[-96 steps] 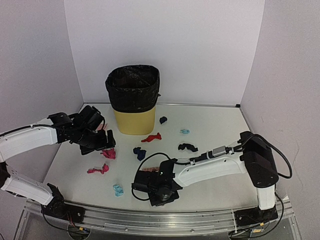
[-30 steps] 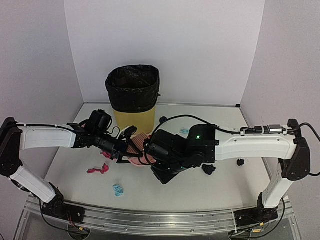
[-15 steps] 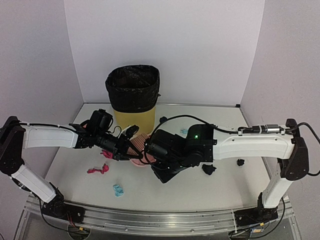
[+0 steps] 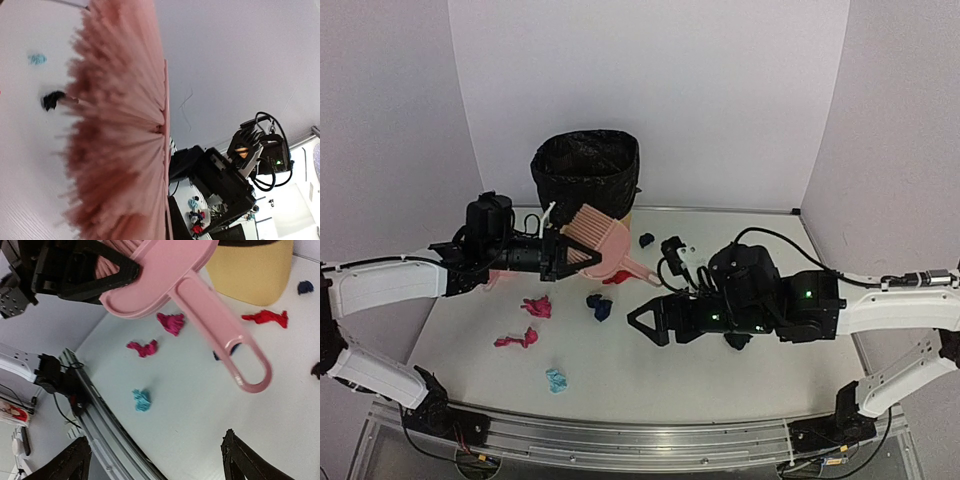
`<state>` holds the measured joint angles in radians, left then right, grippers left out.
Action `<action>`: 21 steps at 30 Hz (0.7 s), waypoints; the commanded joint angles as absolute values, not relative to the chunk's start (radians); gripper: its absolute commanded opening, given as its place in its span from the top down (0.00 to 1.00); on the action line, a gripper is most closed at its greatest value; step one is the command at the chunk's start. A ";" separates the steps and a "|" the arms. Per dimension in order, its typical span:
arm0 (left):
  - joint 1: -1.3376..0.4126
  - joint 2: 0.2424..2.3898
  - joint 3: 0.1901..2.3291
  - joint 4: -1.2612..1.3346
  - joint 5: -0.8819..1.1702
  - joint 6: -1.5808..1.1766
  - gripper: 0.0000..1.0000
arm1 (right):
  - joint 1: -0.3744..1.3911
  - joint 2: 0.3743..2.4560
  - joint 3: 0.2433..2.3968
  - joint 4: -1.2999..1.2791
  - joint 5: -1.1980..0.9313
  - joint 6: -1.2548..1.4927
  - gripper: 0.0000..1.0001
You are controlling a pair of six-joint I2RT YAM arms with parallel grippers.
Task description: Sweep away the paper scraps from the table
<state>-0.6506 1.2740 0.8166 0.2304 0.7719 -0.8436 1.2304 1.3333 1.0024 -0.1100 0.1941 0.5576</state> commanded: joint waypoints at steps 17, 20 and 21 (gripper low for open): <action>-0.649 0.961 0.671 0.616 0.632 -1.014 1.00 | 1.236 1.372 1.065 0.469 0.162 0.441 0.20; -0.649 0.964 0.666 0.634 0.650 -1.024 1.00 | 1.234 1.372 1.078 0.478 0.198 0.435 0.21; -0.650 0.964 0.664 0.640 0.655 -1.027 1.00 | 1.233 1.371 1.082 0.482 0.206 0.434 0.21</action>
